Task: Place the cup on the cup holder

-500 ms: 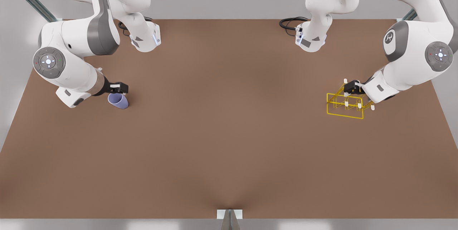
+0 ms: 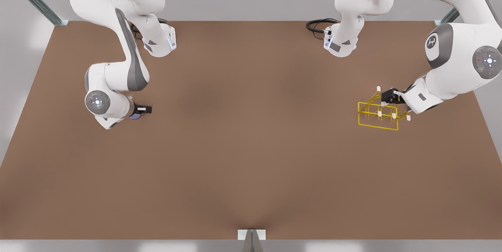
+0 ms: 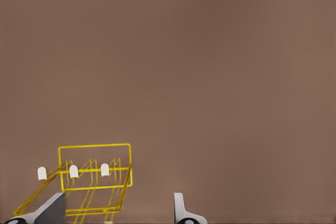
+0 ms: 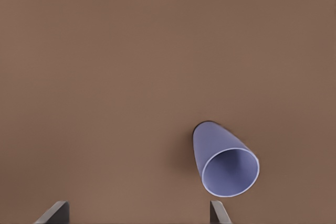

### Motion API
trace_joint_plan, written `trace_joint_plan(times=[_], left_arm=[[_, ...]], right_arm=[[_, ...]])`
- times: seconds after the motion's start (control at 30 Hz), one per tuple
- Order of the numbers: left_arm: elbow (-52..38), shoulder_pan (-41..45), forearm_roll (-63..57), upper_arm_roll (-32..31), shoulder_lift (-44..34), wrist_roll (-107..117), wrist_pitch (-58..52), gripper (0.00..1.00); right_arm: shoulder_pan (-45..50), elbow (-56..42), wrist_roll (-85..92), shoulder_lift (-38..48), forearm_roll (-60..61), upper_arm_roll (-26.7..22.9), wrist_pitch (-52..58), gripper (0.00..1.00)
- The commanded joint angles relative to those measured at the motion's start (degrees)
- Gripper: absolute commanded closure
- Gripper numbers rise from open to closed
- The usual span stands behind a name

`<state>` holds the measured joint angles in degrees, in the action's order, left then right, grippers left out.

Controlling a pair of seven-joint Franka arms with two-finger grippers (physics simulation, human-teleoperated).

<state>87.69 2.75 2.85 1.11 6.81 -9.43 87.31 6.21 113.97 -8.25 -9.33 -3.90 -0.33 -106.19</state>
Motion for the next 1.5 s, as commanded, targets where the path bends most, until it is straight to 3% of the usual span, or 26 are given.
trace_joint_plan(times=[0.0,0.2,0.27,0.9,1.47], left_arm=[[0.0,-0.1,-0.1,0.1,0.0,-1.0,-1.6,0.0],[-0.1,0.0,-0.3,0.1,-0.1,-0.8,-1.6,0.0],[0.0,0.0,-0.3,0.1,-0.1,-0.8,-1.7,0.0],[0.1,0.2,-1.3,0.1,0.0,-0.6,-3.2,0.0],[0.2,0.2,-1.4,0.1,0.5,-0.6,-3.9,0.0]], right_arm=[[-1.6,0.7,3.4,-0.2,0.0,0.0,-15.1,0.0],[-1.9,4.8,20.6,-1.7,-2.7,-2.2,-16.9,0.0],[-3.2,11.5,25.7,-0.7,-2.6,-2.4,-26.3,0.0],[-4.6,24.3,27.7,5.3,-2.7,-3.4,-25.2,0.0],[-4.6,25.6,27.6,4.2,-2.7,-3.4,-23.3,0.0]])
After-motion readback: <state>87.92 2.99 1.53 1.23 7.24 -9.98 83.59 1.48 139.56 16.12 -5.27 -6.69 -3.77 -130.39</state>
